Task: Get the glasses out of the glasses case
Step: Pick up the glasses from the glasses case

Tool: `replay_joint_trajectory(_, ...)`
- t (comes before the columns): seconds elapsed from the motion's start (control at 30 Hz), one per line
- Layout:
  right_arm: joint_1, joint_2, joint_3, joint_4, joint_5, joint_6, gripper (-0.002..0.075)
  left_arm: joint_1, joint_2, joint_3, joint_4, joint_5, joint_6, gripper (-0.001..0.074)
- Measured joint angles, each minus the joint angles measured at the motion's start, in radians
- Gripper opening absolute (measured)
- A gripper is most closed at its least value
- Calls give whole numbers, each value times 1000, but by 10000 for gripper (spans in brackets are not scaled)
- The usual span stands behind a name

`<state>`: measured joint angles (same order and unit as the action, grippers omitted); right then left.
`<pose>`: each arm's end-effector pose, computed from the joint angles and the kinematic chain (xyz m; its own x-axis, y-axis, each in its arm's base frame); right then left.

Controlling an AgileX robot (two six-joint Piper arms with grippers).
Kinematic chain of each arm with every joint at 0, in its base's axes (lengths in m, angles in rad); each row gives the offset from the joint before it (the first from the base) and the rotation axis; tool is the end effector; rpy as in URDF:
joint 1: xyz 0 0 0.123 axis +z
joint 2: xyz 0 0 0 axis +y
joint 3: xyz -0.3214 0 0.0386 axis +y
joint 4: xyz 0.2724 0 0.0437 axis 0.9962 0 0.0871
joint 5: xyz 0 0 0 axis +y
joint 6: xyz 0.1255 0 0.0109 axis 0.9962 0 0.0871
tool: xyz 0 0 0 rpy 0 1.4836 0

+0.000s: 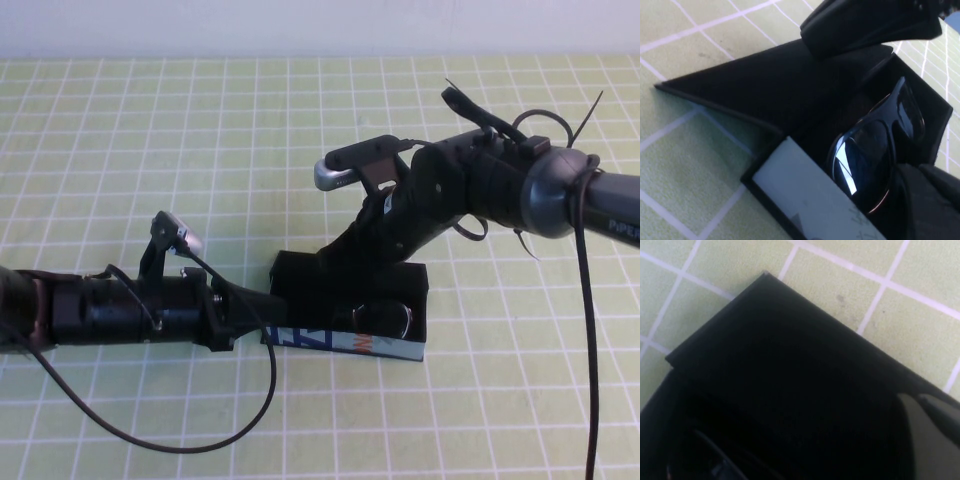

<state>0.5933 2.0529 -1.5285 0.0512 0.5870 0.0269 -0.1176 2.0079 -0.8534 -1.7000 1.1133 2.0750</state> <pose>0.4178 0.2861 0.1837 -0.7460 -0.4193 -0.5174 -0.5205 0.8517 0.0603 0.3451 -0.1537 0.1247 -0.5599 0.1657 -0.8118 0.8021 0.3541 -0.4809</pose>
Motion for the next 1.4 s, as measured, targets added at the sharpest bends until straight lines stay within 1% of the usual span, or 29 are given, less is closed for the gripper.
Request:
replay_joint_trajectory(0.1,0,-2,-4,0,16,-5,-16,0,0,0,0,0,0,-4)
replay_joint_trajectory(0.23,0,-32,-20,0,83,-13,-16,0,0,0,0,2,0,-4)
replay_joint_trajectory(0.33,0,-74,-27,20,123,-54,-16,0,0,0,0,11,0,-4)
replay_joint_trajectory(0.43,0,-120,-28,60,168,-132,-16,0,0,-2,7,21,-11,-4)
replay_joint_trajectory(0.6,0,-171,-36,126,275,-285,-16,0,-10,-40,13,21,-91,-4)
replay_joint_trajectory(0.73,0,-179,-36,203,382,-482,-8,0,-21,-102,24,26,-239,-4)
replay_joint_trajectory(0.8,0,-179,-36,237,422,-577,19,0,-21,-149,54,8,-332,-4)
replay_joint_trajectory(0.87,0,-179,-36,266,455,-669,71,0,-21,-201,104,-16,-428,-4)
replay_joint_trajectory(0.97,0,-176,-36,281,474,-754,170,0,-20,-270,173,-27,-543,-4)
replay_joint_trajectory(1.07,2,-162,-36,283,478,-803,243,0,-12,-327,229,-27,-627,-4)
replay_joint_trajectory(1.17,14,-135,-36,252,478,-830,269,0,1,-359,251,-27,-660,-4)
replay_joint_trajectory(1.4,45,-86,-36,169,411,-843,278,0,14,-367,286,-30,-673,-4)
